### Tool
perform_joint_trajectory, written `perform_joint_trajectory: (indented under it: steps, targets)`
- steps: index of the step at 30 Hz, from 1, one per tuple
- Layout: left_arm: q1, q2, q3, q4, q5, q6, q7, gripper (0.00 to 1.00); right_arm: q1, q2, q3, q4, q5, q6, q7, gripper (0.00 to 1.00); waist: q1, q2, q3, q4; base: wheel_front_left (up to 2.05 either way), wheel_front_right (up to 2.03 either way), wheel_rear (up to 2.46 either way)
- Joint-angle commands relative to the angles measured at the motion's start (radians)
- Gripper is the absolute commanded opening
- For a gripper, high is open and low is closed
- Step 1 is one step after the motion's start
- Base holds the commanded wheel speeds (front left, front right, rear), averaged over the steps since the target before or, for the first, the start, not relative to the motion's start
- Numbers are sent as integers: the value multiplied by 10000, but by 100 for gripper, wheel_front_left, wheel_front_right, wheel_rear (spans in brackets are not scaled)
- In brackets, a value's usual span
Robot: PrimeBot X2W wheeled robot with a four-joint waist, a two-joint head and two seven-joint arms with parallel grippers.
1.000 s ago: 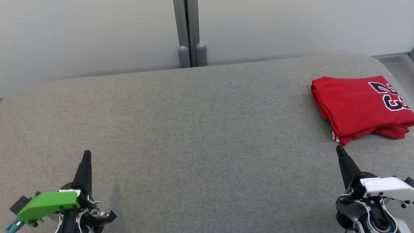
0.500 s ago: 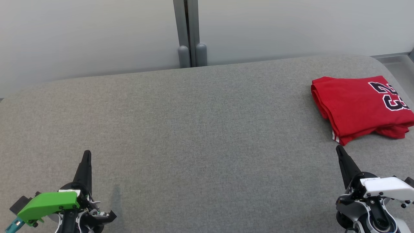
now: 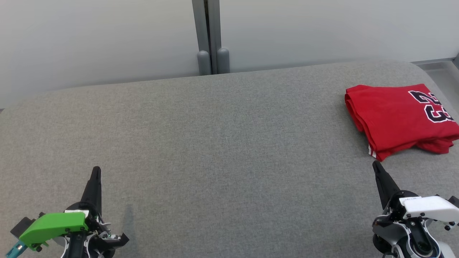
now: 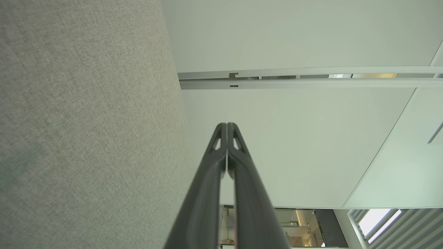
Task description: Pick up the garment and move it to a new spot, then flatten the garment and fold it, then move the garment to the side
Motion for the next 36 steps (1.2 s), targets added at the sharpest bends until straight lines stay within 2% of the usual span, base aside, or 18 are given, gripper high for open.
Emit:
perform_joint_trajectory:
  steps: [1, 36]
  targets:
    - [-108, 19, 46, -9, 20, -57, 37, 0, -74, -56, -19, -43, 34, -9, 23, 0, 0, 0, 0, 0, 0, 0, 0]
    - [-113, -3, 72, -9, 59, -57, 47, 0, -74, -56, -17, -43, 34, -9, 22, 0, 0, 0, 0, 0, 0, 0, 0]
